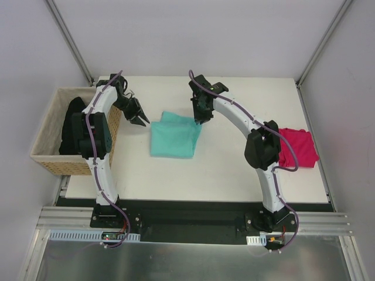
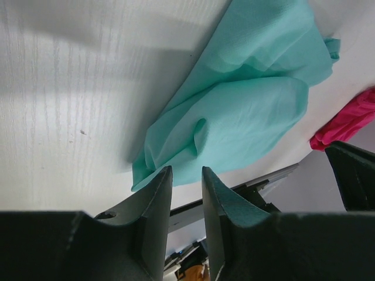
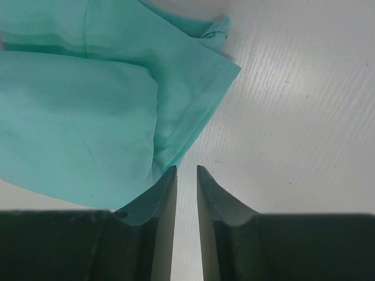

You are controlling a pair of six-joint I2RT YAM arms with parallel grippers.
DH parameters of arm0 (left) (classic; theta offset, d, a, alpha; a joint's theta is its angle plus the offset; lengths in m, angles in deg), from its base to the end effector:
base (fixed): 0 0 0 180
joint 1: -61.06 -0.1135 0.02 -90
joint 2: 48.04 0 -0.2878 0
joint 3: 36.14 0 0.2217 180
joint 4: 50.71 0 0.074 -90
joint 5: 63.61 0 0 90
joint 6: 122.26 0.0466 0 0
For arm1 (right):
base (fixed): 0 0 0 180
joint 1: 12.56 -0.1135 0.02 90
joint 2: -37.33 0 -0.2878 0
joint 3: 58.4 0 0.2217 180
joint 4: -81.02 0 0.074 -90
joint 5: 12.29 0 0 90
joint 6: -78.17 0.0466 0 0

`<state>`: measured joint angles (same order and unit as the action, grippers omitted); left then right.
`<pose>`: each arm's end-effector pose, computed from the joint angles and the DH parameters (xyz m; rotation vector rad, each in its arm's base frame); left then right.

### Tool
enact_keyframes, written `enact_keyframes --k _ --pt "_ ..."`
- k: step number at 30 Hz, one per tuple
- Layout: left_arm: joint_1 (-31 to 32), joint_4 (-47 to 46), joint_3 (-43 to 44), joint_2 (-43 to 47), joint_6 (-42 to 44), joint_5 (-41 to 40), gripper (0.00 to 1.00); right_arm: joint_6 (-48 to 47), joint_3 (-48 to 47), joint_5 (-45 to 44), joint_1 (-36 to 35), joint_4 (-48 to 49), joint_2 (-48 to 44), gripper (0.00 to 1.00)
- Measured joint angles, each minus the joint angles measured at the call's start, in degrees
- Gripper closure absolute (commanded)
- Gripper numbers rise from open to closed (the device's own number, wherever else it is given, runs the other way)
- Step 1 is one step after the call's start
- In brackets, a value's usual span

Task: Fold and stack the t-shirts
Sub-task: Fold the long partially folded tshirt into a neat square

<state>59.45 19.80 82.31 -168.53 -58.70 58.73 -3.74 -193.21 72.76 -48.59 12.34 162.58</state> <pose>0.4221 -0.0131 0.2455 -0.5645 2.7803 -0.8961 0.3797 0.2712 0.2820 -0.5989 2.5361 0.1659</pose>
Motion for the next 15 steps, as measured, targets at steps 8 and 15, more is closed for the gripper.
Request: enact_keyframes --k 8,15 --pt "0.00 0.17 0.83 -4.26 0.39 0.22 0.73 0.26 -1.20 2.75 0.31 0.02 2.27 0.76" --pt "0.07 0.59 4.00 -6.10 0.37 0.66 0.73 0.26 -2.62 3.80 0.63 0.00 3.58 0.75"
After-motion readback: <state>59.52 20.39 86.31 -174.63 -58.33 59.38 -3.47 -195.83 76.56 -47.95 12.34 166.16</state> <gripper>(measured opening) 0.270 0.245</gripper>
